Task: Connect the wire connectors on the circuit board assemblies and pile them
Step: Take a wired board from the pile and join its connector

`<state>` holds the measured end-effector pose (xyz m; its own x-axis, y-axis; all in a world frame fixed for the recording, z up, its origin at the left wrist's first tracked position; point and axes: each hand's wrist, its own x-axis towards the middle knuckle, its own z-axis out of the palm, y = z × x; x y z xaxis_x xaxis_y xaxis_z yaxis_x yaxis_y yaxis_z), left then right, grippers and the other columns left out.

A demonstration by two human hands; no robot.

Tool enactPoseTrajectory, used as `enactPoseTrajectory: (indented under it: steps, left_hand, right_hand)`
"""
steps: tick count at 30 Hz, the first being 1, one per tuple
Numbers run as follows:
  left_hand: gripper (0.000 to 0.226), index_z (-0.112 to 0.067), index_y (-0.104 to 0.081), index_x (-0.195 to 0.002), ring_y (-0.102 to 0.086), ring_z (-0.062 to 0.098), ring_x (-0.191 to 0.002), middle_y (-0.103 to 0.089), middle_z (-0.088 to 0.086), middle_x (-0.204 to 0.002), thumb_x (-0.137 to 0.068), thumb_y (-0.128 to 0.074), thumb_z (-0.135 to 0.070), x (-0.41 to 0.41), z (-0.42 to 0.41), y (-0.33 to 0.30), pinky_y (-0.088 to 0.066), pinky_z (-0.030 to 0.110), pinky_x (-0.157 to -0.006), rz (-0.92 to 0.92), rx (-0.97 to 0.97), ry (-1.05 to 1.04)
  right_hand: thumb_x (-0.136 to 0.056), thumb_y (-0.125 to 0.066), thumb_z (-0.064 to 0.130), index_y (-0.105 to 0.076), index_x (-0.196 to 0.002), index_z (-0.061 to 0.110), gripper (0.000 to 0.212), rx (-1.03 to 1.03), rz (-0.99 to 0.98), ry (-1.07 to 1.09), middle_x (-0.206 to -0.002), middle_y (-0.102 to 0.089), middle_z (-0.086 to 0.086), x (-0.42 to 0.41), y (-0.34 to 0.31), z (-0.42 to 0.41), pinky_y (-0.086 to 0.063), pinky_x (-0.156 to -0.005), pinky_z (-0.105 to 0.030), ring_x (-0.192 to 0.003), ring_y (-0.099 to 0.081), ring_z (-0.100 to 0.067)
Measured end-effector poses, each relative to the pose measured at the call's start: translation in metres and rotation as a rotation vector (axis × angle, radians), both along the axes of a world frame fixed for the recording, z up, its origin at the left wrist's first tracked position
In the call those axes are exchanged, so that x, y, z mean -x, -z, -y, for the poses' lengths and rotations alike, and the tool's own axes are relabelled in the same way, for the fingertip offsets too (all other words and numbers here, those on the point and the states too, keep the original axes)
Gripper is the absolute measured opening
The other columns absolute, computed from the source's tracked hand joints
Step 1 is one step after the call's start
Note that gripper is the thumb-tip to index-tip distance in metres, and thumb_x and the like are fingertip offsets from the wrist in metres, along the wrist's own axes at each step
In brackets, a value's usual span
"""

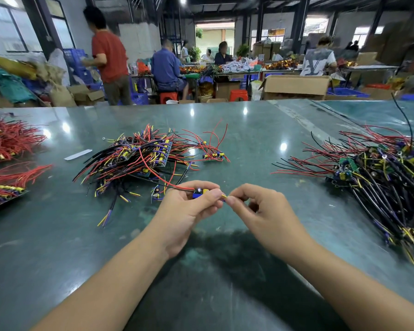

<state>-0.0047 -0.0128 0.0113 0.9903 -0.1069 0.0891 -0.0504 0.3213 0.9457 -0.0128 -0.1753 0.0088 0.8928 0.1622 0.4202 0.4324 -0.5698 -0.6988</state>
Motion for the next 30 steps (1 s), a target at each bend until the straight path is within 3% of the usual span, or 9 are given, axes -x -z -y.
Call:
enactPoseTrajectory:
  steps: [5, 8, 11, 13, 16, 19, 23, 28, 30]
  left_hand:
    - [0.011, -0.012, -0.069, -0.074, -0.064, 0.01, -0.056, -0.068, 0.007, -0.067, -0.065, -0.073, -0.018, -0.001, -0.002, 0.0, -0.052, 0.017, -0.054, 0.009, -0.055, -0.029]
    - [0.003, -0.009, -0.067, -0.079, -0.067, 0.012, -0.058, -0.07, 0.008, -0.067, -0.079, -0.07, -0.009, -0.004, -0.003, 0.002, -0.052, 0.018, -0.053, -0.04, -0.15, -0.09]
    - [0.006, -0.007, -0.067, -0.078, -0.069, 0.014, -0.06, -0.07, 0.008, -0.065, -0.082, -0.067, -0.003, -0.005, -0.004, 0.003, -0.053, 0.017, -0.055, -0.057, -0.124, -0.082]
    - [0.009, -0.006, -0.066, -0.077, -0.069, 0.015, -0.06, -0.068, 0.006, -0.062, -0.082, -0.066, 0.002, -0.005, -0.004, 0.003, -0.054, 0.017, -0.056, -0.049, -0.1, -0.084]
    - [0.008, -0.005, -0.065, -0.079, -0.068, 0.015, -0.058, -0.068, 0.006, -0.061, -0.082, -0.064, 0.003, -0.005, -0.006, 0.003, -0.054, 0.017, -0.056, -0.049, -0.087, -0.091]
    - [0.007, -0.003, -0.065, -0.08, -0.068, 0.014, -0.057, -0.067, 0.008, -0.061, -0.081, -0.063, 0.003, -0.005, -0.01, 0.0, -0.053, 0.016, -0.054, -0.08, -0.036, -0.06]
    - [0.006, -0.003, -0.064, -0.081, -0.068, 0.014, -0.057, -0.068, 0.009, -0.062, -0.08, -0.062, 0.003, -0.004, -0.012, -0.004, -0.052, 0.015, -0.053, -0.074, 0.013, -0.01]
    - [0.007, -0.002, -0.064, -0.081, -0.069, 0.015, -0.057, -0.068, 0.01, -0.063, -0.081, -0.06, 0.004, -0.004, -0.014, -0.005, -0.053, 0.016, -0.052, -0.091, 0.071, -0.043]
    - [0.007, -0.002, -0.064, -0.08, -0.068, 0.014, -0.055, -0.068, 0.011, -0.062, -0.08, -0.06, 0.004, -0.004, -0.015, -0.006, -0.053, 0.016, -0.051, -0.099, 0.07, -0.031]
  right_hand:
    - [-0.091, -0.052, 0.047, -0.064, -0.069, 0.022, 0.035, 0.126, -0.152, -0.059, -0.048, -0.047, 0.008, -0.004, -0.001, 0.009, -0.034, -0.051, -0.02, -0.047, -0.04, -0.006]
    - [-0.093, -0.055, 0.035, -0.065, -0.079, 0.023, 0.021, 0.163, 0.037, -0.058, -0.055, -0.049, 0.013, -0.001, -0.002, 0.01, -0.035, -0.053, -0.02, -0.055, -0.043, -0.005]
    - [-0.095, -0.049, 0.037, -0.065, -0.09, 0.019, 0.024, 0.282, 0.148, 0.007, -0.076, -0.054, 0.008, 0.0, -0.004, 0.007, -0.045, -0.067, -0.037, -0.074, -0.054, -0.018]
    - [-0.097, -0.037, 0.047, -0.055, -0.087, 0.021, 0.033, 0.438, 0.09, 0.128, -0.079, -0.049, 0.005, 0.0, -0.002, 0.005, -0.043, -0.062, -0.036, -0.079, -0.053, -0.026]
    - [-0.095, -0.019, 0.059, -0.033, -0.072, 0.02, 0.047, 0.652, 0.052, 0.241, -0.067, -0.041, 0.004, -0.001, 0.002, 0.002, -0.03, -0.052, -0.035, -0.07, -0.044, -0.029]
    - [-0.091, -0.016, 0.06, -0.023, -0.063, 0.019, 0.051, 0.642, 0.182, 0.159, -0.052, -0.03, 0.004, 0.0, -0.001, 0.006, -0.022, -0.049, -0.036, -0.059, -0.035, -0.029]
    - [-0.093, -0.041, 0.054, -0.028, -0.061, 0.017, 0.051, 0.419, 0.371, 0.084, -0.048, -0.022, 0.005, 0.0, -0.001, 0.012, -0.025, -0.041, -0.032, -0.046, -0.025, -0.029]
    - [-0.08, -0.007, 0.075, -0.028, -0.058, 0.015, 0.067, 0.635, 0.231, 0.286, -0.05, -0.031, 0.001, -0.01, 0.01, 0.016, -0.023, -0.05, -0.034, -0.057, -0.036, -0.031]
    - [-0.09, -0.024, 0.069, -0.022, -0.054, 0.017, 0.064, 0.566, 0.292, 0.126, -0.045, -0.021, 0.002, -0.006, 0.003, 0.017, -0.025, -0.046, -0.032, -0.051, -0.028, -0.03]
